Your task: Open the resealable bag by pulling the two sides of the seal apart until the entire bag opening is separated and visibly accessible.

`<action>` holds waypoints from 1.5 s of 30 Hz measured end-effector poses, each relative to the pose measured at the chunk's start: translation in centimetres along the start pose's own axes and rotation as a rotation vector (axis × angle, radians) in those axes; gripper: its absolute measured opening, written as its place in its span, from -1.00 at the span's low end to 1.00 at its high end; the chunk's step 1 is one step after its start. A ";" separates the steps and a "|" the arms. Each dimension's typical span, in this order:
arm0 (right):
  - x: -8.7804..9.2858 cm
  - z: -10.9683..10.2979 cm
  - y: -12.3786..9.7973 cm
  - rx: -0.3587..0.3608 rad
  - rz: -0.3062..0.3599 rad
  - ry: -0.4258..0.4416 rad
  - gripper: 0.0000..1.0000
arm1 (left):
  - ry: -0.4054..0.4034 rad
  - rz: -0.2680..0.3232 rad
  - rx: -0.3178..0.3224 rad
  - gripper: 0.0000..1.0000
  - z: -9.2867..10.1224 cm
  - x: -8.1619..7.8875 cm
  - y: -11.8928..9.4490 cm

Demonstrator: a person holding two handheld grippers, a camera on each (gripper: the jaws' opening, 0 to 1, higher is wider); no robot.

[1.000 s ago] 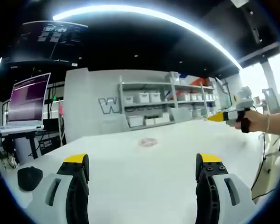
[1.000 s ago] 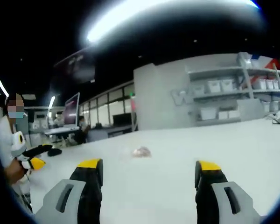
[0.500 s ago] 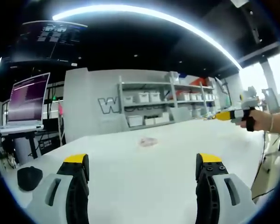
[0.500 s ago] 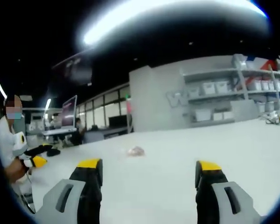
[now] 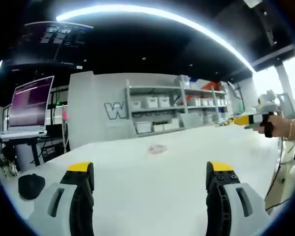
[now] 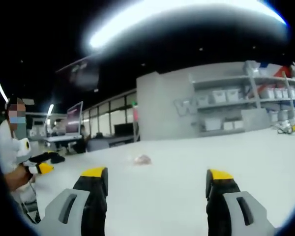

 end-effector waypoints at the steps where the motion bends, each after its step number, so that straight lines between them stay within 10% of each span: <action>1: 0.0 0.1 -0.2 0.002 0.001 0.001 0.66 | -0.003 -0.001 -0.002 0.85 0.0 0.1 0.0; 45: -0.3 2.1 -5.7 0.084 0.048 0.010 0.68 | 0.001 0.007 -0.054 0.83 -1.1 0.5 -0.6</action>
Point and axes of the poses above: the point that each gripper's makers call its tool centre point, and the gripper's own axes: y roughly forward along the fingers, z roughly to its right, x roughly out of its underside, the point moved 7 cm from there along -y, roughly backward along the fingers, and after that the axes turned 14 degrees about z, right-handed, at the moved point
